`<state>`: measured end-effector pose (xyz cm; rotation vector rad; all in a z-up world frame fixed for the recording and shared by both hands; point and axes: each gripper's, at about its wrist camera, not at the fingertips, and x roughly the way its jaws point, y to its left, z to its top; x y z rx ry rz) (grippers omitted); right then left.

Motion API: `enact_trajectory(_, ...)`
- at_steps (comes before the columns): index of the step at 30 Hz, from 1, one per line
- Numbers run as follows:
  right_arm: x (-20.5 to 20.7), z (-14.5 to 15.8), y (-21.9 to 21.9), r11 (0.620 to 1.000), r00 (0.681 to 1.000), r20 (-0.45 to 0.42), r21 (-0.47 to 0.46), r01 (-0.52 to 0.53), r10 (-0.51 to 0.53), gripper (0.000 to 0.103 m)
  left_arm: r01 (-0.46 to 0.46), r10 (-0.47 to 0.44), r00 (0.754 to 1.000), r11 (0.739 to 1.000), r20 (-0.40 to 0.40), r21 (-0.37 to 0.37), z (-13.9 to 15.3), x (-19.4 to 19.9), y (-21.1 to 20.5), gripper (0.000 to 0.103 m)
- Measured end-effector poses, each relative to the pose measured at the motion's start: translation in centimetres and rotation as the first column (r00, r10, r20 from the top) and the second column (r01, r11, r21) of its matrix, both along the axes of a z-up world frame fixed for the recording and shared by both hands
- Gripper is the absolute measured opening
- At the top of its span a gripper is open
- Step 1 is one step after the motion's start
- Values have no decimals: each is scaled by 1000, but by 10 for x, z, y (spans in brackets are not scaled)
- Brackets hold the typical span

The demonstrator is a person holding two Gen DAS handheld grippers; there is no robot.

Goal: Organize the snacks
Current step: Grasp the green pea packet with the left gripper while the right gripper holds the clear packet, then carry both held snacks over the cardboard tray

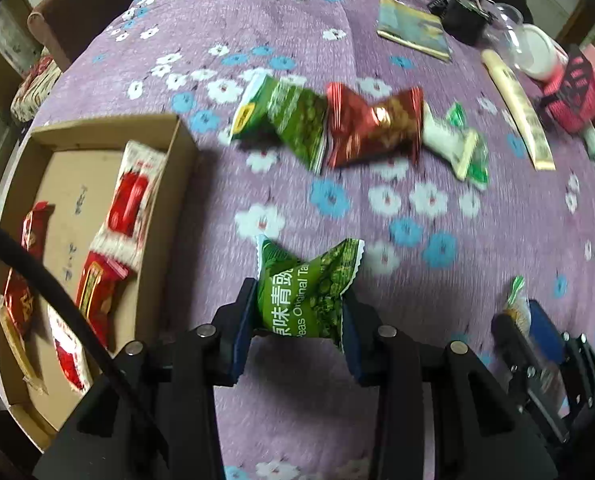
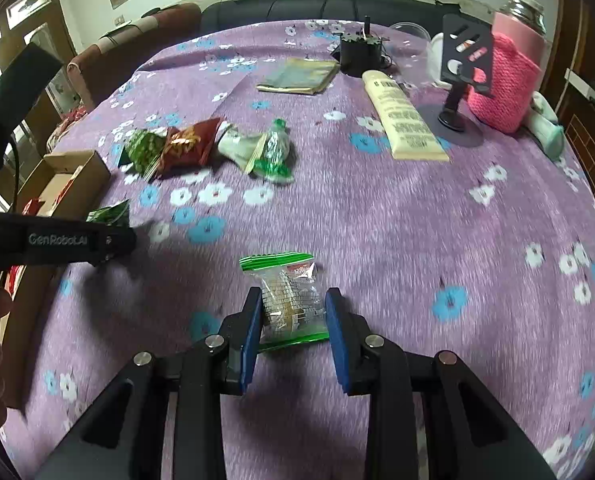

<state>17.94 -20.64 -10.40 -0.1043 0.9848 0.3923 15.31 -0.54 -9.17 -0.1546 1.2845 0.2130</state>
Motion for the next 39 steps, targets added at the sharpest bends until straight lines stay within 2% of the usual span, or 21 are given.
enact_trajectory(5,-25,0,-4,1000,1000,-8,3,14,-14,31,64,-64,998,998,8,4,-2,-43,-4,40)
enact_trajectory(9,-47,0,-7,1000,999,-15,5,30,-30,31,139,-140,990,990,23,27,-4,-83,-11,41)
enact_trajectory(12,-63,-1,-9,999,999,-19,8,46,-46,31,181,-182,983,983,31,18,-2,-109,-15,41)
enact_trajectory(20,-105,0,-9,996,995,-35,11,92,-92,31,318,-318,944,948,83,13,3,-165,-32,40)
enact_trajectory(27,-133,1,-6,990,989,-55,16,138,-137,31,373,-371,924,928,90,-3,6,-180,-23,40)
enact_trajectory(39,-160,24,24,993,993,-23,21,117,-116,31,408,-397,906,911,146,-55,27,-205,-9,40)
